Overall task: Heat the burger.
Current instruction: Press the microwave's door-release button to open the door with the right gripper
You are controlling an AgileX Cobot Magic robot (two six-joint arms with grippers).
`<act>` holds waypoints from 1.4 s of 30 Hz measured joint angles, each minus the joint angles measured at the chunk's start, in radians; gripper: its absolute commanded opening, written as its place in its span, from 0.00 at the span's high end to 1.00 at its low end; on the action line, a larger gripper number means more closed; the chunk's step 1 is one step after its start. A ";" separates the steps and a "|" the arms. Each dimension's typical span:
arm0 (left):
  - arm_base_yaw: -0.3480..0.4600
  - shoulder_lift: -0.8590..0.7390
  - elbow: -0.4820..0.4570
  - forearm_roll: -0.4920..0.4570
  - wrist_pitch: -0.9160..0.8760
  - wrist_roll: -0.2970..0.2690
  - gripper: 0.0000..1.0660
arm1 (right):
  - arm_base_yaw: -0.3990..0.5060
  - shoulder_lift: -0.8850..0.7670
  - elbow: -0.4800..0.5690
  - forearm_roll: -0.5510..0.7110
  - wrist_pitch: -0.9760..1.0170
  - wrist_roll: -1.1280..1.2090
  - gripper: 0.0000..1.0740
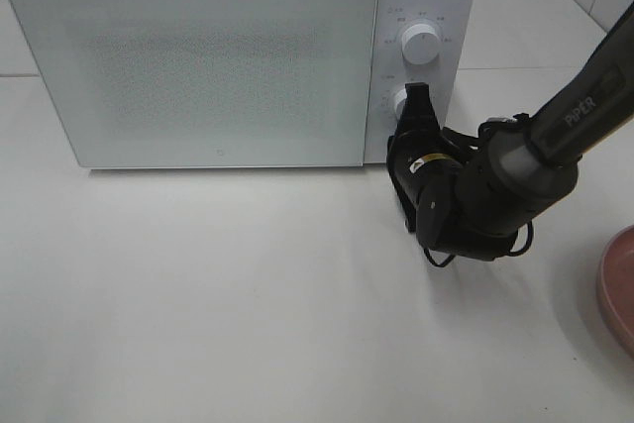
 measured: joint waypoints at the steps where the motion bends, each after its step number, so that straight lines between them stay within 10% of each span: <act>1: 0.000 0.000 0.000 0.000 0.000 0.000 0.08 | -0.005 0.004 -0.010 0.001 0.003 -0.008 1.00; 42: 0.000 0.000 0.000 0.000 0.000 0.000 0.08 | -0.056 -0.160 0.161 -0.200 0.076 0.029 1.00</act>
